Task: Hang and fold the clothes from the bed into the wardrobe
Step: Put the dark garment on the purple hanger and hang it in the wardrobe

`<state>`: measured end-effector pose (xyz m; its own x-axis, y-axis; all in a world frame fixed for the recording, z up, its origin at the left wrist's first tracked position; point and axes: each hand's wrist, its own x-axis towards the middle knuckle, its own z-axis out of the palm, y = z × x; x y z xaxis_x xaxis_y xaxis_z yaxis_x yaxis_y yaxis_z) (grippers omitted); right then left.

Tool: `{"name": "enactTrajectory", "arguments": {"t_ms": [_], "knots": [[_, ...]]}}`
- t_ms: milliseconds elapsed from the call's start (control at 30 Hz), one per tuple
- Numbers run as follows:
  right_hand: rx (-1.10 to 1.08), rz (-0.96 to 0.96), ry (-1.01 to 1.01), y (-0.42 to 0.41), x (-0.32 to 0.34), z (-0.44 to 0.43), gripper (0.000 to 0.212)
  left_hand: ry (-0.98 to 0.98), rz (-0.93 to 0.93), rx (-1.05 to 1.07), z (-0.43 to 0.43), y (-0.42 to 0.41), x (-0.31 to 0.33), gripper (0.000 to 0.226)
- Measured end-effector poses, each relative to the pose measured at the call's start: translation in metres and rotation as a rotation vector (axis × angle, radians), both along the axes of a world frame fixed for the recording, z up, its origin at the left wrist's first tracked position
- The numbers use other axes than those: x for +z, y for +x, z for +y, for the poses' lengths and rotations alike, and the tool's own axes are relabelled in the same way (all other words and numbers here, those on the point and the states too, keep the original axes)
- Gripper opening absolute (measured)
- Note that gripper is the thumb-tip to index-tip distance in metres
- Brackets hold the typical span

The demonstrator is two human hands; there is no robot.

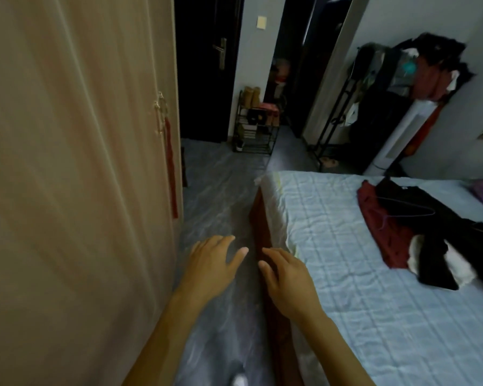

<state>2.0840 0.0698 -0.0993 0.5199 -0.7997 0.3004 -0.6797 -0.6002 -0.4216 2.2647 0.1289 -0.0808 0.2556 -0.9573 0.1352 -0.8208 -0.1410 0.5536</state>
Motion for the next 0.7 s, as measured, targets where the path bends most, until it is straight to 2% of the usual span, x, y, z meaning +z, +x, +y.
{"name": "enactTrajectory", "arguments": {"t_ms": [300, 467, 600, 700], "knots": [[-0.077, -0.054, 0.032, 0.050, -0.029, -0.151, 0.045, 0.077, -0.069, -0.067, -0.146, 0.062, -0.019, 0.055], [-0.068, -0.087, 0.076, 0.098, -0.037, -0.247, 0.048, 0.162, -0.063, -0.037, -0.228, 0.117, -0.023, 0.079], [-0.056, -0.080, 0.081, 0.128, -0.033, -0.321, 0.046, 0.164, -0.084, -0.011, -0.299, 0.153, -0.017, 0.069], [-0.051, -0.072, 0.106, 0.146, -0.032, -0.366, 0.047, 0.159, -0.051, -0.030, -0.351, 0.169, -0.015, 0.078]]}}
